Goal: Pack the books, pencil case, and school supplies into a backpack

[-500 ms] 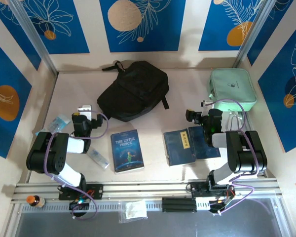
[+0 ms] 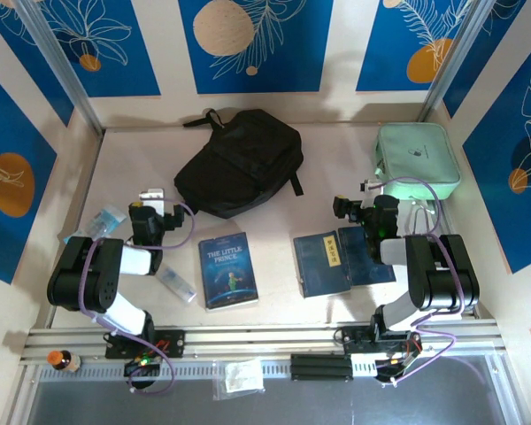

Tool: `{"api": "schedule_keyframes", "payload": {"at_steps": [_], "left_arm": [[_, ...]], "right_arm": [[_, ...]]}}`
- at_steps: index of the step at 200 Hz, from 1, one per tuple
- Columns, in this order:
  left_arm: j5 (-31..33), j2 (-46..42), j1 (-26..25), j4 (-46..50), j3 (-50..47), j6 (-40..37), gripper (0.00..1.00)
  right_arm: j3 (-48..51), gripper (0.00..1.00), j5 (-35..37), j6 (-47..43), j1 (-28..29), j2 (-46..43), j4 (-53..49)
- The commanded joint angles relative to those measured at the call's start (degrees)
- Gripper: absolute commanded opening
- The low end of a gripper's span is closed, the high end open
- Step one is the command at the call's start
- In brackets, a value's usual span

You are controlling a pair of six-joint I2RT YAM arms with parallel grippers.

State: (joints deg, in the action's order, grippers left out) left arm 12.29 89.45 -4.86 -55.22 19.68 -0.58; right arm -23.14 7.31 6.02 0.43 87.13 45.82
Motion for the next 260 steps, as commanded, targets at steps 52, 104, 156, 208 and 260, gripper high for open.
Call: {"api": "schedule_keyframes", "payload": {"at_steps": [52, 104, 156, 208, 260], "left_arm": [[0.0, 0.3, -0.4, -0.9, 0.7, -0.8, 1.0], [0.7, -4.2, -0.5, 2.8, 0.7, -0.7, 1.0], [5.0, -18.4, -0.5, 27.0, 10.8, 5.7, 1.0], [-13.5, -17.4, -0.5, 50.5, 28.1, 19.6, 1.0], [-28.9, -5.1, -3.0, 53.7, 36.8, 28.1, 1.0]], "right_arm": [[-0.4, 0.99, 0.1, 0.2, -0.1, 0.1, 1.0], [-3.8, 0.99, 4.7, 1.0, 0.7, -9.6, -12.2], [-19.6, 0.99, 7.0, 14.5, 5.3, -16.2, -41.6], [-35.1, 0.99, -3.4, 30.3, 13.5, -5.6, -56.9], [-44.5, 0.99, -14.5, 41.3, 19.0, 7.8, -57.3]]}}
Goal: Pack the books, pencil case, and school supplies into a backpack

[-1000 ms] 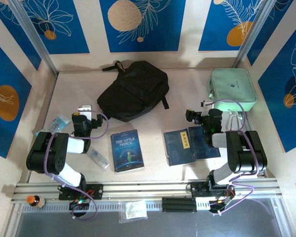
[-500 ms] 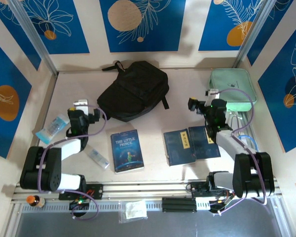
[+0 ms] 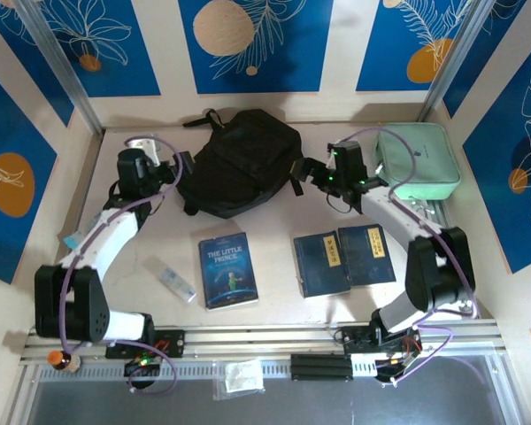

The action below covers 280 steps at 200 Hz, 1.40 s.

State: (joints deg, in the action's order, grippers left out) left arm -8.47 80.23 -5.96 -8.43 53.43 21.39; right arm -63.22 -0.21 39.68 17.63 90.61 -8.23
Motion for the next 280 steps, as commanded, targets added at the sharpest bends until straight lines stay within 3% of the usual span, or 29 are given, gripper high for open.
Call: {"api": "schedule_keyframes", "payload": {"at_steps": [1, 42, 84, 101, 136, 172, 197, 238, 280], "left_arm": [[-8.2, 4.3, -2.1, 7.0, 3.2, 6.2, 1.0], [-6.6, 9.3, -5.9, 15.4, 7.5, 5.2, 1.0], [-7.5, 13.8, -9.7, 16.0, 5.9, 7.4, 1.0], [-9.7, 15.8, -12.2, 15.2, 5.5, 8.1, 0.98], [-9.2, 18.5, -18.1, 13.7, 5.2, 9.7, 0.98], [-10.3, 21.5, -23.3, 11.6, 6.9, 11.8, 0.98], [-10.0, 21.3, -24.8, 16.6, 11.6, 8.4, 0.98], [-8.0, 17.8, -25.1, 27.4, 19.5, -0.1, 0.99], [-8.7, 18.9, -26.3, 29.0, 24.6, -3.1, 0.98]], "right_arm": [[-4.6, 0.99, -7.1, 7.8, 1.9, 4.6, -3.2], [-12.3, 0.96, -9.3, 12.0, 4.7, 15.0, -5.1], [-18.6, 0.77, -10.6, 12.9, 5.8, 23.9, -6.4], [-19.8, 0.62, -11.5, 12.4, 5.1, 26.4, -6.4], [-19.0, 0.49, -10.7, 9.7, 2.0, 28.3, -6.7], [-17.5, 0.44, -9.6, 6.0, -2.3, 28.0, -8.2], [-15.8, 0.45, -11.4, 5.4, -5.6, 25.6, -7.4], [-13.6, 0.61, -15.8, 3.9, -8.4, 18.3, -6.8], [-8.5, 0.65, -17.6, 5.8, -9.6, 12.2, -5.5]]}}
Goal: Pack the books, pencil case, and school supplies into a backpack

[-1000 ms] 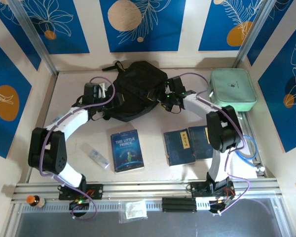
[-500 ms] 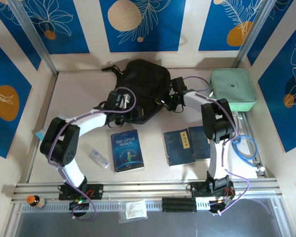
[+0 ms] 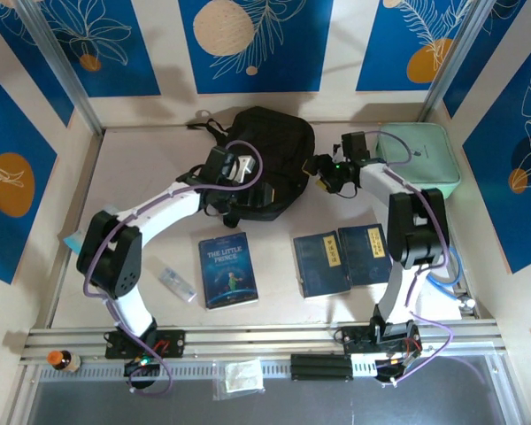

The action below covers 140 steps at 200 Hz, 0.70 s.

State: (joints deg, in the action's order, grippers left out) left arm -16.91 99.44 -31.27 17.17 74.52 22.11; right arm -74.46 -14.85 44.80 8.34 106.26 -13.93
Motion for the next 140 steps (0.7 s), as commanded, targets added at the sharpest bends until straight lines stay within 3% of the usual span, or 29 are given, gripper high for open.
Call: {"api": "schedule_keyframes", "payload": {"at_steps": [1, 33, 76, 115, 140], "left_arm": [[-0.2, -0.2, -1.0, 3.3, 3.6, -3.8, 0.98], [-1.0, 7.4, -2.6, 0.2, 9.2, -1.9, 0.88], [-8.8, 19.5, -3.6, -2.2, 18.8, 2.3, 0.73], [-10.7, 24.4, -4.2, -3.9, 22.9, 3.1, 0.63], [-12.2, 26.6, -4.3, -4.5, 24.3, 3.8, 0.51]], "right_arm": [[2.8, 0.65, -2.9, 0.8, -0.3, -3.6, 0.2], [6.4, 0.65, -2.4, 2.3, -1.2, -6.5, 1.0], [10.4, 0.64, -2.6, 2.9, -2.4, -9.9, 1.4], [13.3, 0.63, -2.2, 3.0, -3.4, -12.4, 1.4], [14.2, 0.63, -3.0, 3.7, -3.6, -12.5, 1.9]]}}
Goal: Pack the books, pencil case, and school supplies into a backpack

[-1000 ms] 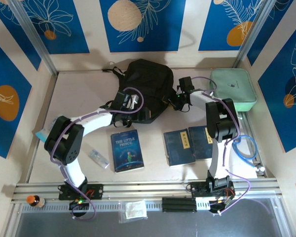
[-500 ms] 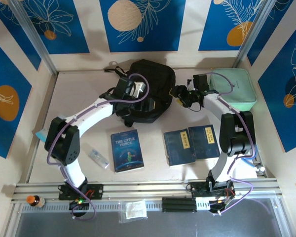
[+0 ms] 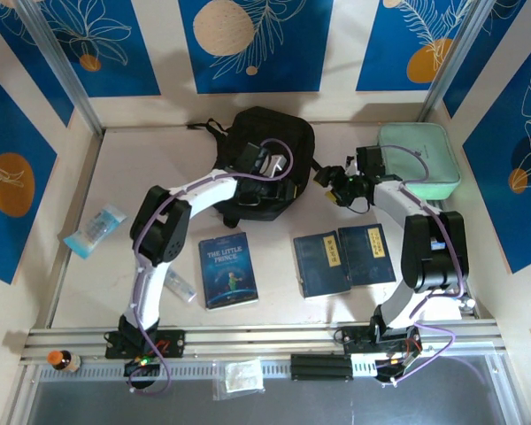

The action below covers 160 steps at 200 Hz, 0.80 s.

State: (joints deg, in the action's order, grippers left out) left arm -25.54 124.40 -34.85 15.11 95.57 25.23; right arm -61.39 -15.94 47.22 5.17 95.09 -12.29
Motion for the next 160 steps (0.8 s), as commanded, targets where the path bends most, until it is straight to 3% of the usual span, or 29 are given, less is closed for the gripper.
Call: {"api": "schedule_keyframes", "payload": {"at_steps": [1, 30, 65, 160], "left_arm": [[-3.6, 1.7, -0.7, -2.4, 3.2, 0.7, 0.5], [-4.2, 3.2, -0.8, -3.4, 3.9, 1.5, 0.4], [-4.3, 4.6, -0.9, -3.8, 5.1, 2.5, 0.37], [-5.9, 4.5, -0.8, -4.2, 6.0, 3.3, 0.05]], "right_arm": [[1.2, 0.63, -1.9, 1.3, -0.4, -1.3, 0.3], [1.8, 0.62, -2.9, 2.1, -0.4, -1.2, 1.5], [1.8, 0.61, -3.1, 2.2, -0.3, -1.0, 1.5], [2.4, 0.59, -2.5, 2.3, 0.3, -1.1, 1.7]]}}
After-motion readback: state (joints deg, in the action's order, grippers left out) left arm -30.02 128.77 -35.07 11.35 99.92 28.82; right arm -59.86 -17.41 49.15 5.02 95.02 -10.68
